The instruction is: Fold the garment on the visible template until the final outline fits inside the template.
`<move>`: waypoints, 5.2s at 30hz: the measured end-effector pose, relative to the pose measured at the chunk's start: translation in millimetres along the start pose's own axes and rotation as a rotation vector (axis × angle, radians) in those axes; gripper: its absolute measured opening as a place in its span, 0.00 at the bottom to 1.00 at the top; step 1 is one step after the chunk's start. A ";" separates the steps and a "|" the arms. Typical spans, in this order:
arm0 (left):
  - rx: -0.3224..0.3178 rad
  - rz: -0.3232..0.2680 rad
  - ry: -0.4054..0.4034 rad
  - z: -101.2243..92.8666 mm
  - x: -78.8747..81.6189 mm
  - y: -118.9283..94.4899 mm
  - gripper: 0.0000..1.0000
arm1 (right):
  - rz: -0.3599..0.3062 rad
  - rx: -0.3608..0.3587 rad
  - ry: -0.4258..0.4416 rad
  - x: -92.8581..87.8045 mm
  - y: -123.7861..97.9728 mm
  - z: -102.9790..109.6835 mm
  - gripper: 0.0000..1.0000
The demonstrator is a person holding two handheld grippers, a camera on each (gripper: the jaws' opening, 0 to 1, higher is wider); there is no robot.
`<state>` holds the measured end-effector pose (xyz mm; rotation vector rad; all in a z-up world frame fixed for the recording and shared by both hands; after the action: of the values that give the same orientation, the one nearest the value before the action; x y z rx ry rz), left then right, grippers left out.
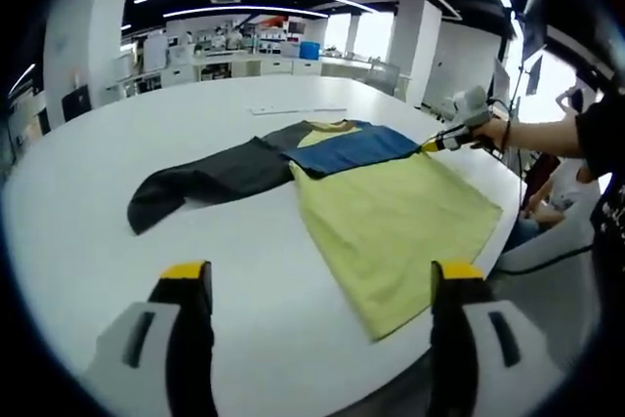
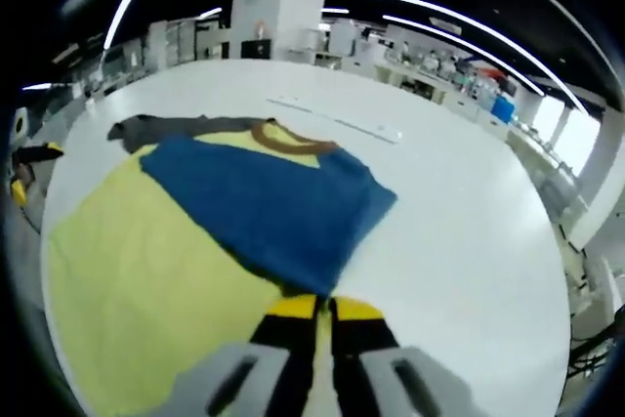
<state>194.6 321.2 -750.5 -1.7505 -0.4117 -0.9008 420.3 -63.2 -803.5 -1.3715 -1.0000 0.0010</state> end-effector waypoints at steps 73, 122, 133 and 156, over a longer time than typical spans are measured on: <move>0.341 -0.073 -0.179 155.9 39.5 58.4 0.41 | -0.131 0.123 0.358 -18.1 -90.2 1.6 0.91; 0.432 0.055 -0.022 181.9 30.3 69.0 0.00 | -0.228 0.125 0.231 -23.9 -146.7 24.8 0.94; 0.464 0.066 -0.067 200.1 11.7 43.6 0.00 | -0.232 0.133 0.234 -24.8 -146.6 28.3 0.91; 0.569 0.141 -0.113 231.7 -15.5 14.1 0.00 | -0.225 0.119 0.165 -30.0 -161.4 33.4 1.00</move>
<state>279.8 531.0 -803.7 -1.2863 -0.5491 -0.5163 296.0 -95.2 -695.8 -1.1265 -0.9933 -0.2144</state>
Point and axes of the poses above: the point that each gripper's makers call its tool centre point, and the gripper's own axes: y roughly forward along the fingers, z roughly to its left, x roughly out of its top, the point moved 4 cm from there along -y, roughly backward along the fingers, and after that the axes turned 8 degrees about z, right-handed, at the moved point
